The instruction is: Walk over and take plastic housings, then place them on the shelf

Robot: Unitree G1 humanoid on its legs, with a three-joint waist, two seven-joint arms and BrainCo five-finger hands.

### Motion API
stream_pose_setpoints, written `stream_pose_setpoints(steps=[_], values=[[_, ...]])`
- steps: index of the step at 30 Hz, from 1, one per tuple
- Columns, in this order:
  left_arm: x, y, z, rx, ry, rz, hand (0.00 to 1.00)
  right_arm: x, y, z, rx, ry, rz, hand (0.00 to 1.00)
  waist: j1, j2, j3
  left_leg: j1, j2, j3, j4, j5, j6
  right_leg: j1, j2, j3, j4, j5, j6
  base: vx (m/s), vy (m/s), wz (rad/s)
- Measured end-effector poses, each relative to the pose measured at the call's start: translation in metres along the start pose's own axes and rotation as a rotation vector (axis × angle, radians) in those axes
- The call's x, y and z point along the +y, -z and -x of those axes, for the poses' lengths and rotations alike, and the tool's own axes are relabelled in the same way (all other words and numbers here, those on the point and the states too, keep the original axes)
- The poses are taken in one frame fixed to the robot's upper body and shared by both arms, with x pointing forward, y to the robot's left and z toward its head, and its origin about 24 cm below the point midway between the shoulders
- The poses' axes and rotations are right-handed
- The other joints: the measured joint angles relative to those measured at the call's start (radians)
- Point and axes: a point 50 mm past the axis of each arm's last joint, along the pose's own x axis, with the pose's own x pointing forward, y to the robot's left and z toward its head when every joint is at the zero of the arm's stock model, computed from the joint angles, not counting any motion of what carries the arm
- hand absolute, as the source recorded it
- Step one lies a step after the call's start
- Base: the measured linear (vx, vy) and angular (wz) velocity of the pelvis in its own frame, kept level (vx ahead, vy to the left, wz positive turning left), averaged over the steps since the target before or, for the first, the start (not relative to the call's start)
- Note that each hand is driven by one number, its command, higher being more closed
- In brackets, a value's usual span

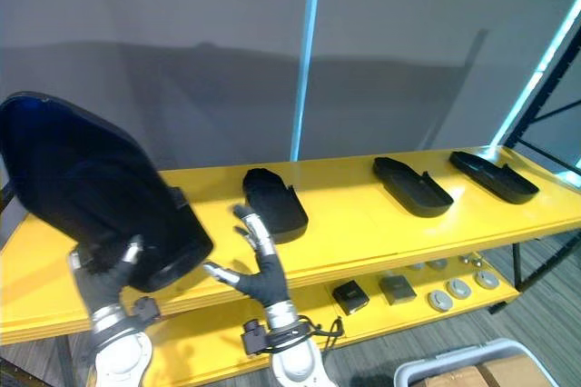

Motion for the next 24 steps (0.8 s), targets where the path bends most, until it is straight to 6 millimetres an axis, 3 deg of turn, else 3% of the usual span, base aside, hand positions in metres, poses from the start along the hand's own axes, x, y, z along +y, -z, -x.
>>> stream_pose_setpoints(steps=[2, 3, 4, 9, 11, 14, 15, 16, 19, 20, 21, 22, 23, 24], values=[[-0.002, -0.003, -0.002, -0.022, -0.005, -0.007, 1.00, -0.009, -0.010, 0.011, -0.014, 0.004, -0.161, 0.00, -0.019, -0.022, 0.011, 0.011, -0.029, -0.034, 0.001, -0.003, -0.006, 0.008, 0.044, 0.108, -0.113, 0.005, -0.001, 0.08, -0.079, 0.64], [-0.004, -0.005, -0.004, -0.034, -0.007, -0.003, 1.00, -0.013, -0.015, 0.015, -0.032, 0.014, -0.242, 0.00, -0.026, -0.048, 0.011, 0.011, -0.055, -0.048, 0.006, -0.009, -0.012, 0.009, 0.040, 0.144, -0.165, 0.049, -0.043, 0.07, -0.113, 0.45], [-0.006, -0.004, -0.004, -0.023, -0.010, 0.000, 1.00, -0.019, -0.019, 0.017, -0.052, 0.023, -0.307, 0.00, -0.039, -0.043, 0.022, 0.009, -0.059, -0.058, 0.019, -0.018, -0.024, 0.022, 0.037, 0.136, -0.189, 0.069, -0.048, 0.07, -0.108, 0.33], [0.002, -0.001, -0.010, -0.020, -0.051, -0.024, 1.00, -0.035, -0.042, 0.020, -0.178, 0.083, -0.409, 0.00, -0.043, -0.036, 0.023, -0.013, -0.010, -0.037, 0.004, -0.028, -0.035, 0.070, 0.087, 0.157, -0.372, 0.160, -0.068, 0.05, -0.055, -0.17], [0.008, 0.002, -0.010, 0.002, -0.077, -0.025, 1.00, -0.045, -0.042, 0.024, -0.201, 0.158, -0.397, 0.00, -0.038, -0.031, 0.026, -0.002, -0.005, -0.025, 0.007, -0.034, -0.044, 0.083, 0.092, 0.164, -0.376, 0.160, -0.069, 0.07, -0.011, -0.17], [0.017, 0.002, -0.006, 0.050, -0.083, 0.046, 1.00, -0.084, -0.031, 0.044, -0.151, 0.465, -0.218, 0.00, -0.033, -0.024, 0.032, -0.041, -0.006, -0.001, 0.099, -0.074, -0.099, 0.103, 0.075, 0.136, -0.377, 0.159, -0.071, 0.06, 0.031, 0.32], [0.019, 0.004, -0.006, 0.067, -0.082, 0.078, 1.00, -0.104, -0.026, 0.059, -0.088, 0.594, -0.045, 0.00, -0.034, -0.014, 0.037, -0.073, 0.025, 0.097, 0.184, -0.149, -0.124, 0.122, 0.064, 0.117, -0.394, 0.156, -0.076, 0.01, 0.060, 0.57], [0.024, 0.006, -0.006, 0.077, -0.088, 0.099, 1.00, -0.124, -0.018, 0.076, -0.005, 0.717, 0.109, 0.00, -0.032, -0.007, 0.042, -0.109, 0.086, 0.184, 0.285, -0.181, -0.112, 0.125, 0.057, 0.099, -0.395, 0.155, -0.077, 0.01, 0.051, 0.55], [0.029, 0.017, -0.007, 0.137, -0.100, 0.154, 1.00, -0.158, 0.001, 0.121, 0.214, 0.945, 0.353, 0.00, -0.044, -0.007, 0.040, -0.148, 0.173, 0.226, 0.366, -0.197, -0.126, 0.122, -0.008, 0.058, -0.391, 0.149, -0.064, 0.00, 0.117, 0.56], [0.027, 0.024, -0.005, 0.176, -0.090, 0.190, 1.00, -0.171, 0.008, 0.147, 0.320, 1.053, 0.427, 0.00, -0.060, 0.005, 0.031, -0.159, 0.212, 0.217, 0.364, -0.198, -0.128, 0.119, -0.046, 0.027, -0.389, 0.145, -0.051, -0.01, 0.258, 0.80], [0.025, 0.031, -0.004, 0.215, -0.072, 0.223, 1.00, -0.182, 0.015, 0.173, 0.422, 1.149, 0.471, 0.00, -0.070, 0.012, 0.026, -0.163, 0.250, 0.205, 0.352, -0.194, -0.135, 0.113, -0.082, 0.007, -0.381, 0.141, -0.034, -0.01, 0.294, 0.72], [0.024, 0.034, -0.003, 0.236, -0.060, 0.245, 1.00, -0.187, 0.018, 0.186, 0.474, 1.199, 0.482, 0.00, -0.070, 0.022, 0.023, -0.160, 0.273, 0.194, 0.336, -0.191, -0.140, 0.110, -0.091, 0.003, -0.375, 0.139, -0.030, 0.02, 0.362, 0.54], [0.023, 0.039, -0.003, 0.264, -0.022, 0.273, 1.00, -0.193, 0.024, 0.211, 0.573, 1.294, 0.490, 0.00, -0.070, 0.055, 0.005, -0.140, 0.313, 0.172, 0.285, -0.155, -0.150, 0.104, -0.106, -0.009, -0.358, 0.125, 0.020, 0.05, 0.422, 0.29], [0.020, 0.042, -0.003, 0.290, 0.026, 0.310, 1.00, -0.197, 0.029, 0.238, 0.681, 1.367, 0.495, 0.00, -0.067, 0.097, -0.005, -0.108, 0.340, 0.094, 0.252, -0.062, -0.162, 0.099, -0.101, -0.010, -0.333, 0.108, 0.071, 0.08, 0.575, 0.23]])
